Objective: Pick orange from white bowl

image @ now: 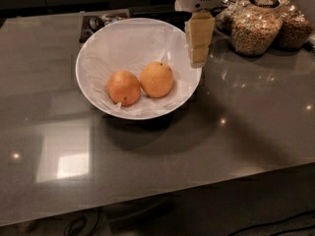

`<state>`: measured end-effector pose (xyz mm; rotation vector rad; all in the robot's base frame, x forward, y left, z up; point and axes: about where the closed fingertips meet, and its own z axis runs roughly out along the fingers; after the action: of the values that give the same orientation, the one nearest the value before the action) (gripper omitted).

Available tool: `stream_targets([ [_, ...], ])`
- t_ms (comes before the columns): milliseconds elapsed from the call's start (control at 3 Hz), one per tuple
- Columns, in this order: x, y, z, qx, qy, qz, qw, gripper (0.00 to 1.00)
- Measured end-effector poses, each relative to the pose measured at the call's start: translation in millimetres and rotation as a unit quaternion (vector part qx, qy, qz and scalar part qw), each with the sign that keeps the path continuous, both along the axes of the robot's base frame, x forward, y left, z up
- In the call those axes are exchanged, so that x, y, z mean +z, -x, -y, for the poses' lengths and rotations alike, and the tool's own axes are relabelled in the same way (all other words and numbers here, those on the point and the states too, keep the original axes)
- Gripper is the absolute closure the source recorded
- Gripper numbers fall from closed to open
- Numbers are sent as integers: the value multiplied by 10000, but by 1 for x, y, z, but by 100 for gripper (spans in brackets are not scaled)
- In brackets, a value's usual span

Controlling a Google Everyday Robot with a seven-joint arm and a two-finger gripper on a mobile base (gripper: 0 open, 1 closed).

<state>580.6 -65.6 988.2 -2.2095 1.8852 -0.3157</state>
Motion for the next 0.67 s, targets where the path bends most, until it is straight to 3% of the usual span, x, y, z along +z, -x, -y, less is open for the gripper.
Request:
stream_targets([
  [333,-12,-6,-8,81,25,-120,9999,23],
  [667,-27,-10,-14,128,53,-304,9994,26],
])
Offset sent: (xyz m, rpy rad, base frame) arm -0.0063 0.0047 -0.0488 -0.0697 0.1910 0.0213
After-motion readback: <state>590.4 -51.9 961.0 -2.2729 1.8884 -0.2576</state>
